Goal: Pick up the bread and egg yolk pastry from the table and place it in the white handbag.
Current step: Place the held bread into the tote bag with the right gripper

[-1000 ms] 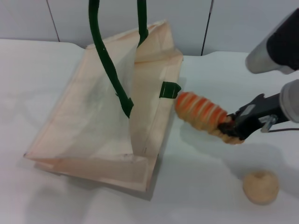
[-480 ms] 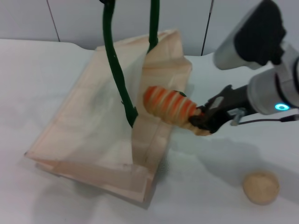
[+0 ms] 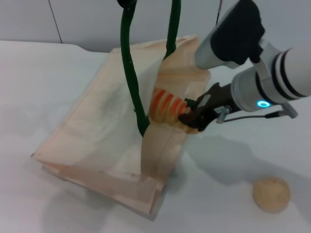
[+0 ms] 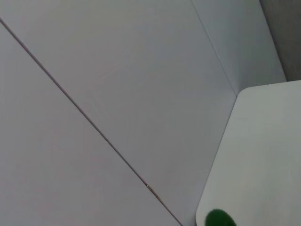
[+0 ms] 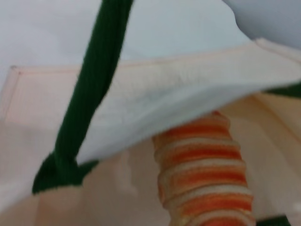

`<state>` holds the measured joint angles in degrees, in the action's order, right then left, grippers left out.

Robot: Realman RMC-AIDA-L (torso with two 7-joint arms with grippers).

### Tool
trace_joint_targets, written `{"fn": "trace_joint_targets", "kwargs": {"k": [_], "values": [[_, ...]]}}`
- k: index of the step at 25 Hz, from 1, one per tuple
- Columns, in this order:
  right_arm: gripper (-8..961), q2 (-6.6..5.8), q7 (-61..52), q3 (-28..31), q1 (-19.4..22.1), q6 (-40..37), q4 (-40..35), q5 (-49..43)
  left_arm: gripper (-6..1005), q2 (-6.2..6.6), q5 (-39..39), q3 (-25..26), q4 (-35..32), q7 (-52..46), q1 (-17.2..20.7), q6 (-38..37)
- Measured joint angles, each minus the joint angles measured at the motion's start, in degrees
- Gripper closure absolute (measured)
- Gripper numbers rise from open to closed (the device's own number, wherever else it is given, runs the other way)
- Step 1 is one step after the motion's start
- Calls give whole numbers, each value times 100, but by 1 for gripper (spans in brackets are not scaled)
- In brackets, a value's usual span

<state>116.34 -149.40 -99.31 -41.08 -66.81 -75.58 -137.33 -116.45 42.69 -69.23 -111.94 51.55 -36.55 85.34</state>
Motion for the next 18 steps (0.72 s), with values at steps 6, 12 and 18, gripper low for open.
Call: {"fn": "trace_joint_targets", "kwargs": {"k": [6, 12, 18], "values": [[724, 3, -13, -37, -139, 292, 260, 7, 861, 0, 10, -17, -2, -37, -53, -3], [725, 2, -3, -43, -281, 708, 719, 98, 861, 0, 12, -127, -8, -61, -66, -58], [727, -6, 188, -54, -323, 781, 691, 476, 861, -1, 12, -173, -12, -84, -52, -127]]}}
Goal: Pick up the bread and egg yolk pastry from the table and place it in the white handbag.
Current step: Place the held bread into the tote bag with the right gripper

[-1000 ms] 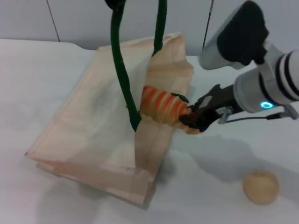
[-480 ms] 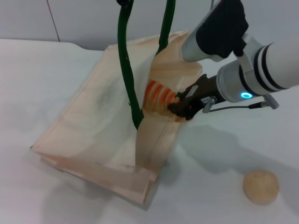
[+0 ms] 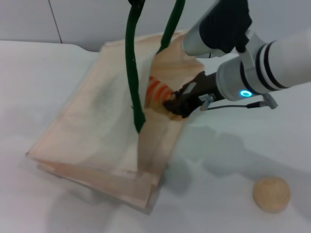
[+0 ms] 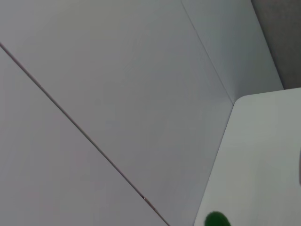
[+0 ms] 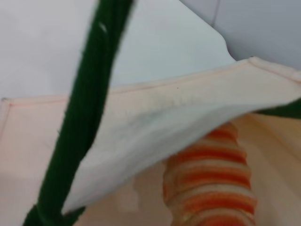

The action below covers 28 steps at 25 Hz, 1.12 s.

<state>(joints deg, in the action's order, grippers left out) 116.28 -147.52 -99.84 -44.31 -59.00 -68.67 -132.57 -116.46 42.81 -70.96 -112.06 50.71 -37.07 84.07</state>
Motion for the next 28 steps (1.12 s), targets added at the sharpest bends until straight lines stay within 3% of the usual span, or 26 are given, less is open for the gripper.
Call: {"fn": "trace_joint_targets", "kwargs": {"k": [10, 22, 28], "values": [[726, -5, -11, -52, -92, 240, -142, 107, 862, 0, 26, 0, 8, 14, 25, -12], [731, -33, -44, 637, 219, 10, -219, -426, 862, 0, 56, -63, 9, 111, 104, -51], [733, -12, -42, 566, 207, -23, -258, -407, 862, 0, 62, -145, 8, 123, 115, -124]]}}
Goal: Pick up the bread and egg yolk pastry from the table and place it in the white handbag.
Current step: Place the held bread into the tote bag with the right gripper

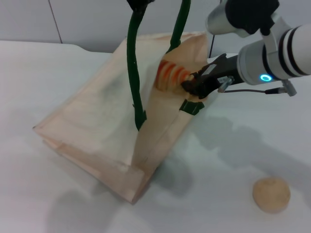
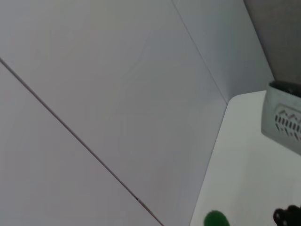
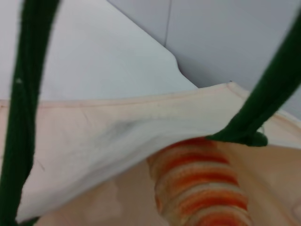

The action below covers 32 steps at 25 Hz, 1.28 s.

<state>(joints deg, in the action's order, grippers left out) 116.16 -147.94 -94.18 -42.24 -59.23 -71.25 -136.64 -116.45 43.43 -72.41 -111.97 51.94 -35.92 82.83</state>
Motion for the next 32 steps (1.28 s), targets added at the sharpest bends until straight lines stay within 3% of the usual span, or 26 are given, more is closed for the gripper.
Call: {"fn": "trace_joint_targets", "kwargs": {"k": [32], "values": [[743, 14, -16, -249, -197, 296, 419, 75, 860, 0, 233, -72, -53, -5, 6, -104]]}}
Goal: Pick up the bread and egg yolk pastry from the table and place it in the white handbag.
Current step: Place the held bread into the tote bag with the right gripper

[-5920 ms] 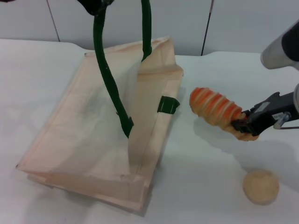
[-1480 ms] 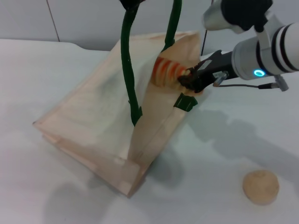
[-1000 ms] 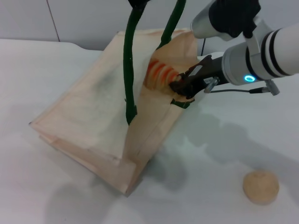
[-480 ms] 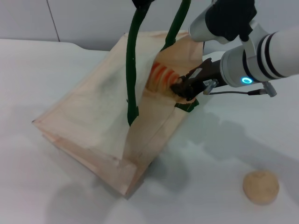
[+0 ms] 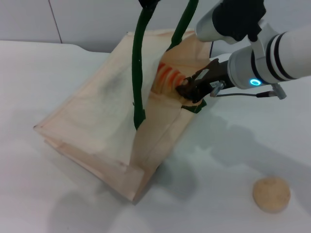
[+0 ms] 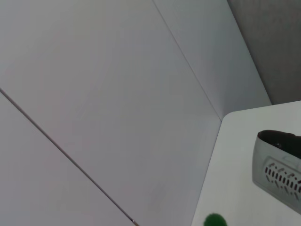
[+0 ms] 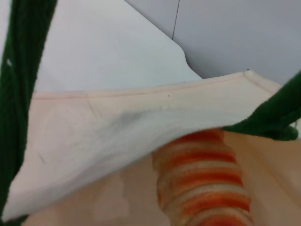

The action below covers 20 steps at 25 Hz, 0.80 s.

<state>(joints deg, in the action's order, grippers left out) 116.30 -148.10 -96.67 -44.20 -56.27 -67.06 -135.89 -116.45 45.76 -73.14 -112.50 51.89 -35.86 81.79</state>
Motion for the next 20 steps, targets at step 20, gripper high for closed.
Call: {"fn": "trace_joint_targets", "kwargs": {"k": [20], "values": [[709, -13, 337, -65, -210, 86, 306, 578, 861, 0, 4, -114, 48, 21, -8, -102]]}}
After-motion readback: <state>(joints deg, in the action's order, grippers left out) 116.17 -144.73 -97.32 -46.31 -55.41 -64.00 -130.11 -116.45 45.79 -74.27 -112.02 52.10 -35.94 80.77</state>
